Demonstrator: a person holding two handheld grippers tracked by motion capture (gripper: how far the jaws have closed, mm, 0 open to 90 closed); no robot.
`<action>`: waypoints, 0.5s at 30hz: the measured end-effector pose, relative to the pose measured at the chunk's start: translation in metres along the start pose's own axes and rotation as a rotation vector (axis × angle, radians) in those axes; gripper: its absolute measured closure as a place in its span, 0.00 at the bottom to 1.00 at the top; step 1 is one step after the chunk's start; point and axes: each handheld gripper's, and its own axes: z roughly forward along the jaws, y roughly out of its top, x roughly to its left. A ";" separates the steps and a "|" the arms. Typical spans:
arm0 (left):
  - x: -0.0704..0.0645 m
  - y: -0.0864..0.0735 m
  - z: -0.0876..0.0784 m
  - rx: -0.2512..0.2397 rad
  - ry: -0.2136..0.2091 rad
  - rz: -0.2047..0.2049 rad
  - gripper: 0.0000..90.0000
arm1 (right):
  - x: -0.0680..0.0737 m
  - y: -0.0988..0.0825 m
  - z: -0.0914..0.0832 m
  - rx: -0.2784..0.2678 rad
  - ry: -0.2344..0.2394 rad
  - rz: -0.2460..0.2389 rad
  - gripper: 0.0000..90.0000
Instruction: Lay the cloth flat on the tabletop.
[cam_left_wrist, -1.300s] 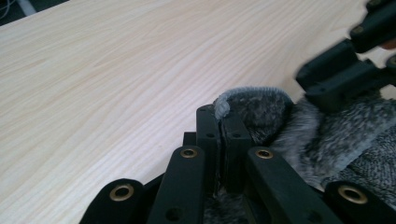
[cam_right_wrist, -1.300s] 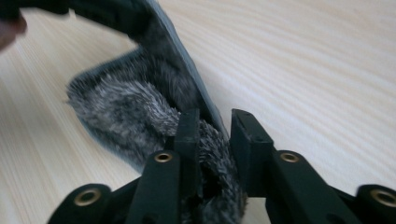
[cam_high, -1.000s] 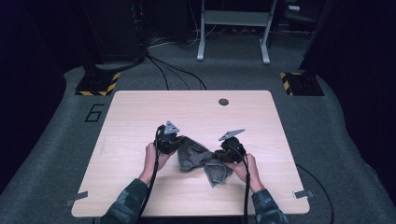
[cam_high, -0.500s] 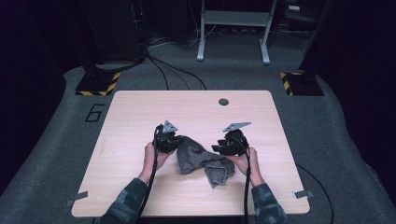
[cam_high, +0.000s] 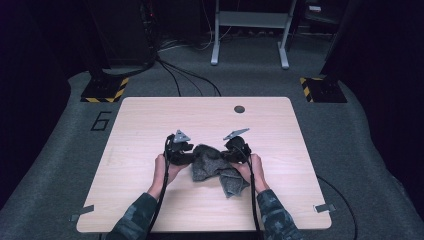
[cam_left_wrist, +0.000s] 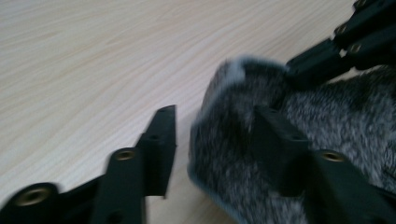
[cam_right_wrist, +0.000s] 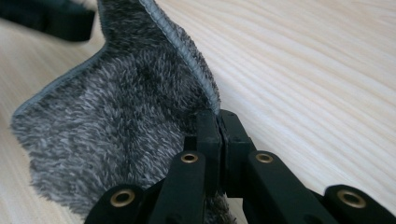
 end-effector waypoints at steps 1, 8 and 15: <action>0.000 0.000 0.000 0.000 0.000 0.000 0.45 | 0.000 0.000 0.000 0.000 0.000 0.000 0.98; -0.039 -0.001 -0.003 -0.039 -0.079 0.064 0.39 | -0.012 -0.009 -0.010 -0.051 -0.043 0.130 0.98; -0.071 0.001 0.021 0.006 -0.084 0.179 0.58 | -0.007 -0.008 -0.014 -0.064 -0.042 0.129 0.97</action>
